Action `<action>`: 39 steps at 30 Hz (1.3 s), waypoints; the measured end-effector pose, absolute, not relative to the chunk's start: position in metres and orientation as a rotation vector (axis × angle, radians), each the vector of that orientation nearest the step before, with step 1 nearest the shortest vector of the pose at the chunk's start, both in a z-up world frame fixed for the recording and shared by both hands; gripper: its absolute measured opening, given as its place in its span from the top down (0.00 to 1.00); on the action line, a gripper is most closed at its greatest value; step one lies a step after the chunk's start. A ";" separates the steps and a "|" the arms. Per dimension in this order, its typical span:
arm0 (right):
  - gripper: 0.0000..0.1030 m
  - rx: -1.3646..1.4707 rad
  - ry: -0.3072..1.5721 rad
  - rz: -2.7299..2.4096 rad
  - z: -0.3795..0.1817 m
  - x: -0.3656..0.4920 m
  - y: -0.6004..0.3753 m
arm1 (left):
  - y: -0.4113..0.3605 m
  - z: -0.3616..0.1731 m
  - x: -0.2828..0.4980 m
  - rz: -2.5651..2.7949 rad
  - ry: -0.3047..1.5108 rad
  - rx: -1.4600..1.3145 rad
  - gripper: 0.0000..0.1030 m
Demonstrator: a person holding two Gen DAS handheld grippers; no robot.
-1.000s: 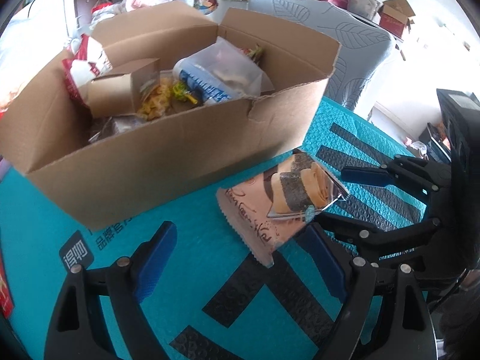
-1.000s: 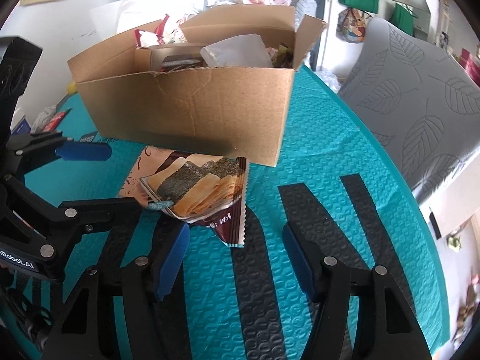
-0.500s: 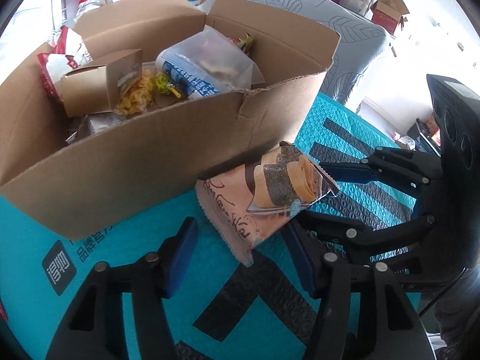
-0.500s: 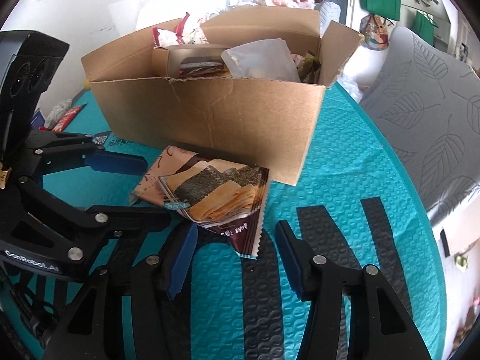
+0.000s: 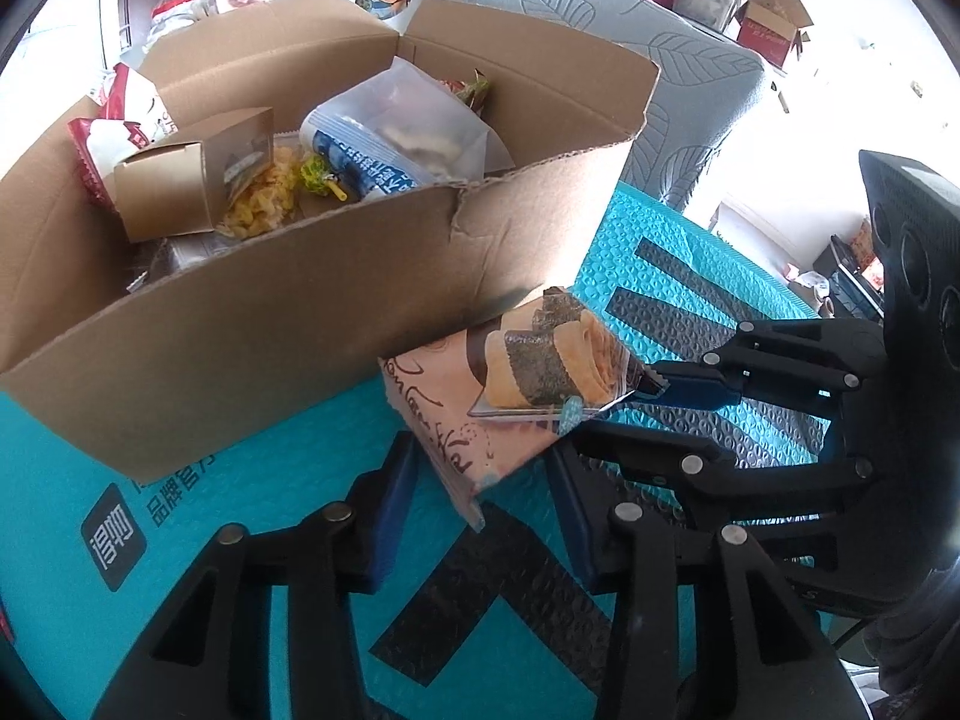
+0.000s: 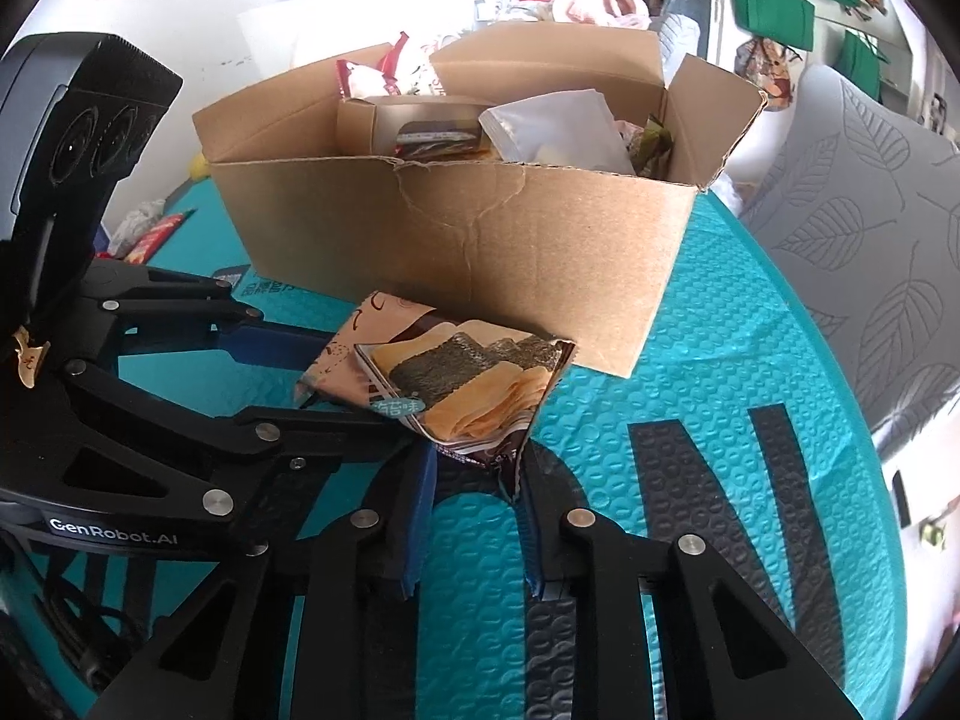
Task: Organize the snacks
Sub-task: 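Grasp the seaweed snack pack with the left tool while the right tool grips its other edge, then lift the seaweed pack with both tools and carry it toward the box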
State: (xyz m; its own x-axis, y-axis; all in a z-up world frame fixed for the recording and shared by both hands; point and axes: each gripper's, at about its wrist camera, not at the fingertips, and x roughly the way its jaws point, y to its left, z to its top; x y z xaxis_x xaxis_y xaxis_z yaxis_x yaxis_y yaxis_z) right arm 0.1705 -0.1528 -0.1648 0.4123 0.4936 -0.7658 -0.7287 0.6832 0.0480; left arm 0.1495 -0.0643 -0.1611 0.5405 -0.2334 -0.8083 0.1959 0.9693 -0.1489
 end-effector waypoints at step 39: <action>0.52 -0.299 0.883 0.742 -0.164 0.167 -0.159 | -0.055 -0.166 0.139 -0.260 0.973 0.035 0.58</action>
